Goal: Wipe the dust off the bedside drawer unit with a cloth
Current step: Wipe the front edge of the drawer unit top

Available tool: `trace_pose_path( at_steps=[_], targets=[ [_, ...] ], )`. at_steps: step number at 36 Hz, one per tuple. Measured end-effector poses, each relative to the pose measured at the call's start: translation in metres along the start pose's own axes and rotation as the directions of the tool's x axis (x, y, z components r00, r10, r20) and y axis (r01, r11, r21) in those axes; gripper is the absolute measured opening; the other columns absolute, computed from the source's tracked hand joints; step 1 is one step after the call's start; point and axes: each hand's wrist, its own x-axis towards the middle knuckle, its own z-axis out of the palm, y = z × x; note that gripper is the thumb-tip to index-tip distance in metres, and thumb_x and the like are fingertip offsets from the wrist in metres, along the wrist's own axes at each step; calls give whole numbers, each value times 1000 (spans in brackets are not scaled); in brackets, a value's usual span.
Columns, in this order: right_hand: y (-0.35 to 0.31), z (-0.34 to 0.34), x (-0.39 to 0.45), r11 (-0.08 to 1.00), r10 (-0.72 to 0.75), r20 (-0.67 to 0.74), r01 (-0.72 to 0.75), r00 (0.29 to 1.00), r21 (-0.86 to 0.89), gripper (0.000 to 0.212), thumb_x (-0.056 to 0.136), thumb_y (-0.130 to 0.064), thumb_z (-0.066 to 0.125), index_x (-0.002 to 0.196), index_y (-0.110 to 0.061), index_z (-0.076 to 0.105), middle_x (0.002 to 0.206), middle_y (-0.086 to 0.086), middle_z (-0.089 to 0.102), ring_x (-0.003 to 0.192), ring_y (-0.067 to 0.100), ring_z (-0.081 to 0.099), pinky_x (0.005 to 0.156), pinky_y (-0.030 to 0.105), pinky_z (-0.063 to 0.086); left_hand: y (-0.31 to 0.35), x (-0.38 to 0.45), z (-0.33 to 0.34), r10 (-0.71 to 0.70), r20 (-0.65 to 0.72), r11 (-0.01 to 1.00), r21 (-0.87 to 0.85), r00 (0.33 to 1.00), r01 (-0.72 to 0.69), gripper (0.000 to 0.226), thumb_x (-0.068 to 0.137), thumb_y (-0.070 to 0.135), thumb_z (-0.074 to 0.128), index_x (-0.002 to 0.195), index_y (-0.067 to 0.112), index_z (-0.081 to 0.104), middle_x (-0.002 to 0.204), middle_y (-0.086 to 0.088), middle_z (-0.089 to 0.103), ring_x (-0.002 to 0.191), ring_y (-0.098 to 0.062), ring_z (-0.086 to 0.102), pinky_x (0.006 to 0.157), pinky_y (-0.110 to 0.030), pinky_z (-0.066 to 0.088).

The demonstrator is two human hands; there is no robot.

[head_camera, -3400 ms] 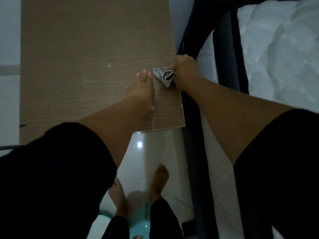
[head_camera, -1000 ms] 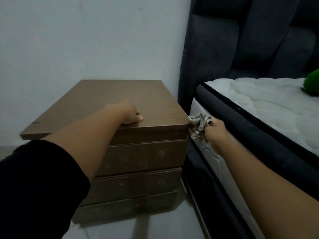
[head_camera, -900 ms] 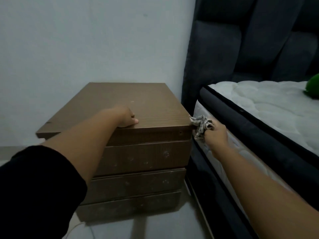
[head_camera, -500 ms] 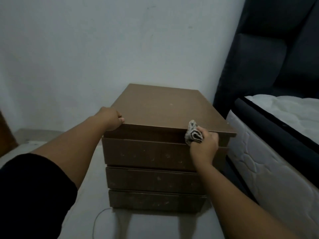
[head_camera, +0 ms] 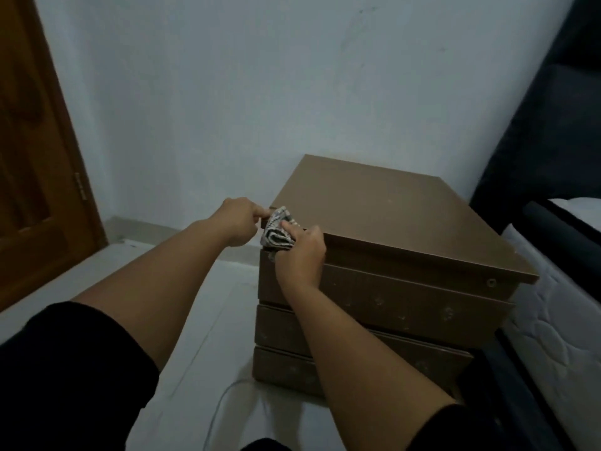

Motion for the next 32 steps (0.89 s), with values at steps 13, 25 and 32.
trace_pose_path(
  at_steps=[13, 25, 32],
  targets=[
    [-8, -28, 4, 966, -175, 150, 199, 973, -163, 40, 83, 0, 62, 120, -16, 64, 113, 5, 55, 88, 7, 43, 76, 16, 37, -6, -25, 30, -86, 61, 996, 4, 994, 86, 49, 96, 2, 42, 144, 11, 42, 142, -9, 51, 131, -23, 49, 109, -29, 36],
    [-2, -69, 23, 968, -186, 103, 200, 977, -150, 52, 79, 8, 54, 120, -23, 64, 109, 5, 57, 81, 9, 47, 60, 12, 38, 11, -19, 66, -68, 101, 998, -3, 993, 68, 45, 96, 7, 47, 139, 19, 47, 135, -13, 52, 122, -29, 53, 103, -33, 45],
    [-1, -69, 27, 940, -188, 249, 248, 950, -234, 63, 82, 8, 46, 123, -38, 60, 104, -2, 49, 84, 14, 50, 57, 12, 44, 3, -22, 65, -76, 58, 996, -33, 995, 78, 41, 94, 5, 47, 131, 23, 52, 126, -13, 54, 109, -30, 58, 91, -32, 49]
  ],
)
